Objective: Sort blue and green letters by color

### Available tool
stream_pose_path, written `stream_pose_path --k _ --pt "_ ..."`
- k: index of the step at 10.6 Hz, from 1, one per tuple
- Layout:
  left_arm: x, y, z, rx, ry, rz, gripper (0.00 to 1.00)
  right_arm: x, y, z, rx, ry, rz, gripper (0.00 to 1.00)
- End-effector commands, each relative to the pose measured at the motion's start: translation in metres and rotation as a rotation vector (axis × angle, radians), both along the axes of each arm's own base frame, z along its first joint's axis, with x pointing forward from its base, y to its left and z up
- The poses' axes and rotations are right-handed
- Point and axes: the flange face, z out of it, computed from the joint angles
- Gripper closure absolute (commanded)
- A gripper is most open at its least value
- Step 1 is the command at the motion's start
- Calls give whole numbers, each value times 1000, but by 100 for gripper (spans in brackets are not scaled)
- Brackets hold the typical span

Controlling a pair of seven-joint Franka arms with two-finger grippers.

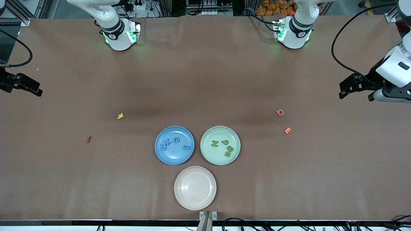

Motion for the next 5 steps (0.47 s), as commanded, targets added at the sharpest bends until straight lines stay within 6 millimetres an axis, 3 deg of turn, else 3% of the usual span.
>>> stream_pose_path --k 1,5 --pt "-5 2 5 -9 8 6 0 0 2 1 19 -1 13 0" --pt "-4 1 5 -8 8 10 0 0 3 1 19 -5 15 0"
